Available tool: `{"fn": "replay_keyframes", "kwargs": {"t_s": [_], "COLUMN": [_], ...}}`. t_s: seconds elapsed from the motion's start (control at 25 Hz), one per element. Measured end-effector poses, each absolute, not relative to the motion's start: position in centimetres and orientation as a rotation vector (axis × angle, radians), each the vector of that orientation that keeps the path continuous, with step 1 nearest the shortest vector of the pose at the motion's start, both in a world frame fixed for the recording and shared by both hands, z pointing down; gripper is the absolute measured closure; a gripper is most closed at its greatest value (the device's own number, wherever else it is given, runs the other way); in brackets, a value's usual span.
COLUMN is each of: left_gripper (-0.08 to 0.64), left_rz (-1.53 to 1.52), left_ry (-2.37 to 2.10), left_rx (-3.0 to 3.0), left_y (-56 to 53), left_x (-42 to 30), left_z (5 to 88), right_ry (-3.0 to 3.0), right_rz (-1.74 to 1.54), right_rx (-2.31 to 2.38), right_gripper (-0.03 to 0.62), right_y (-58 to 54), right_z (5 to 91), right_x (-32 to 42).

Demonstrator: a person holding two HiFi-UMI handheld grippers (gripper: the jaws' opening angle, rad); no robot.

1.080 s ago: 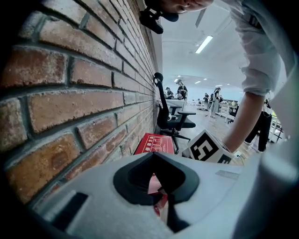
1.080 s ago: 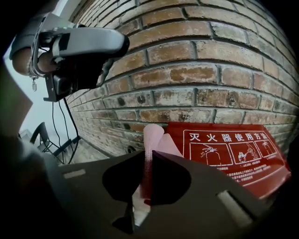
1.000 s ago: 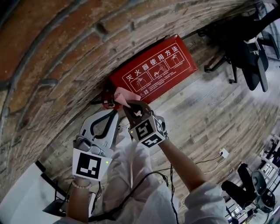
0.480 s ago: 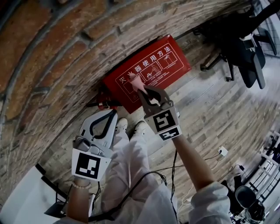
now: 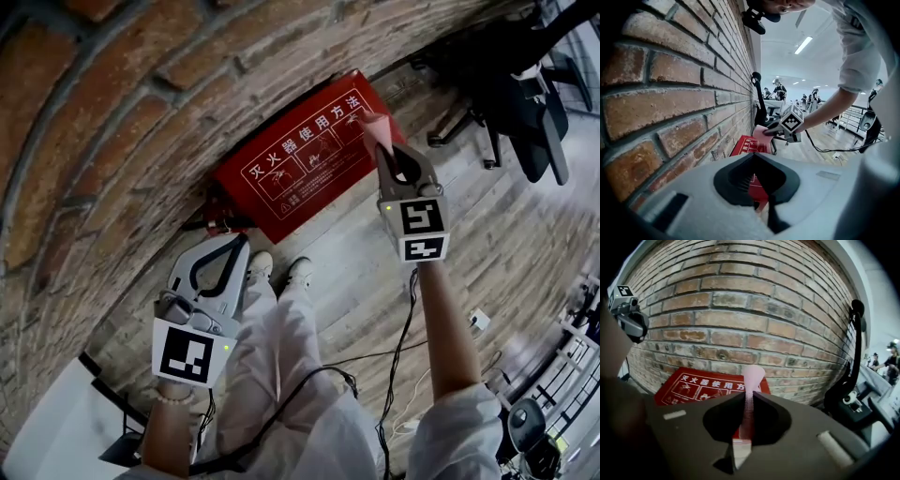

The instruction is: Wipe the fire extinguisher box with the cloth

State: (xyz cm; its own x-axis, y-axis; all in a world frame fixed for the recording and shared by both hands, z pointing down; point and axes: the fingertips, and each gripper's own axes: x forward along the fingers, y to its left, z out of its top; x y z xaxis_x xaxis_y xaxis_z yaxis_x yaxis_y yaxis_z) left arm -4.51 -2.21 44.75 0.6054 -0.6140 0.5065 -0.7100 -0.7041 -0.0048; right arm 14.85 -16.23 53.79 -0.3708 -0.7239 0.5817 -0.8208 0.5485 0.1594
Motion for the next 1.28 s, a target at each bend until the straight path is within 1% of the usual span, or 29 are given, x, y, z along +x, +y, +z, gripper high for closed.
{"fn": "replay_keyframes", "kwargs": {"t_s": [0.32, 0.52, 0.68, 1.28], "left_gripper": [0.561, 0.561, 0.561, 0.561], "left_rz": [0.732, 0.734, 0.742, 0.752], "left_ry": [-1.096, -1.106, -1.105, -1.090], "left_rx": [2.635, 2.630, 2.622, 2.619], "left_y": [-2.3, -2.6, -2.6, -2.4], "left_x": [-4.8, -4.9, -4.9, -4.6], "left_z": [45.1, 45.0, 45.2, 45.6], "right_ry": [-1.975, -1.901, -1.891, -1.961], "right_rz": [0.171, 0.207, 0.233, 0.286], "right_rx": [1.339, 1.410, 1.408, 1.249], "right_gripper": [0.565, 0.565, 0.565, 0.565], "right_y": [-18.3, -18.8, -18.6, -16.5], "right_z": [55.4, 56.1, 57.3, 60.8], "right_x": [22.4, 25.2, 24.8, 19.4]}}
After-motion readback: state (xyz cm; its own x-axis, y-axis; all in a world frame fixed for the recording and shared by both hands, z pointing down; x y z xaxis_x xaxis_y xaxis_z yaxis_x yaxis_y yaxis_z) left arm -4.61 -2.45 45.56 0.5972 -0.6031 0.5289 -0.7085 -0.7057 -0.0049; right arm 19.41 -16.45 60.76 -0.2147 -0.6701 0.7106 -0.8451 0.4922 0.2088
